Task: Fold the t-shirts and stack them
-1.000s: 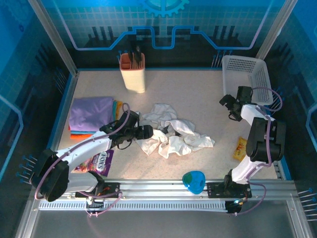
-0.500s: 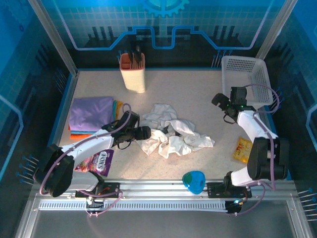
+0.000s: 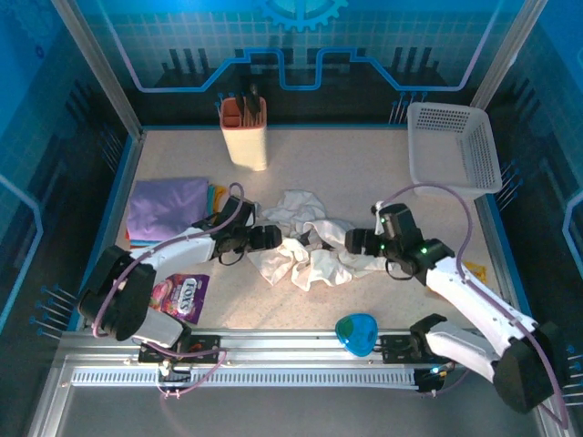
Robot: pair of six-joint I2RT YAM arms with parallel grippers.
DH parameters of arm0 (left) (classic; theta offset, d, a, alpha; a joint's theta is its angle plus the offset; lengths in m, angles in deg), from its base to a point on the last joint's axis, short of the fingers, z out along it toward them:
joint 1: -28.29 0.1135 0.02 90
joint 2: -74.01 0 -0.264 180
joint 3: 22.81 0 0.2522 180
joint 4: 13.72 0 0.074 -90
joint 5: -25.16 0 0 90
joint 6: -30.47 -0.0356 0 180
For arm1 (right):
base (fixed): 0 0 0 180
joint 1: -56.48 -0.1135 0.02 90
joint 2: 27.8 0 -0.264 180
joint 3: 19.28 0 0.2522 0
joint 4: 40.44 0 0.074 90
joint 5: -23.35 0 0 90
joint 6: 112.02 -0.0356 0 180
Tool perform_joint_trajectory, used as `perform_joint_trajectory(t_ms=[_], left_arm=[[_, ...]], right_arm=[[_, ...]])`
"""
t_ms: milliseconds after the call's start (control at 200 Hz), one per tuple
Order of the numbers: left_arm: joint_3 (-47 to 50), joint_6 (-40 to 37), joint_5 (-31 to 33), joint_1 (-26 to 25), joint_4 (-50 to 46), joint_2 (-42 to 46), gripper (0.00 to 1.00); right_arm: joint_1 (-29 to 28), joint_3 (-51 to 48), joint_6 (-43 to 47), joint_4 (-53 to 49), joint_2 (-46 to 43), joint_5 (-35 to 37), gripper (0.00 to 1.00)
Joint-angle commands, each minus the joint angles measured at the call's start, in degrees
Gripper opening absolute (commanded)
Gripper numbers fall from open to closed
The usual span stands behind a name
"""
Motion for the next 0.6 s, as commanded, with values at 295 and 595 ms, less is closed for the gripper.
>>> perform_joint_trajectory(t_ms=[295, 595], left_arm=[[-0.86, 2.63, -1.95, -0.39, 4.46, -1.35, 0.58], [-1.78, 2.06, -1.06, -0.41, 3.36, -0.49, 0.25]], right_arm=[[-10.88, -3.31, 5.31, -5.33, 3.62, -5.59, 0.74], [-10.97, -2.36, 5.77, -2.00, 12.11, -8.07, 0.63]])
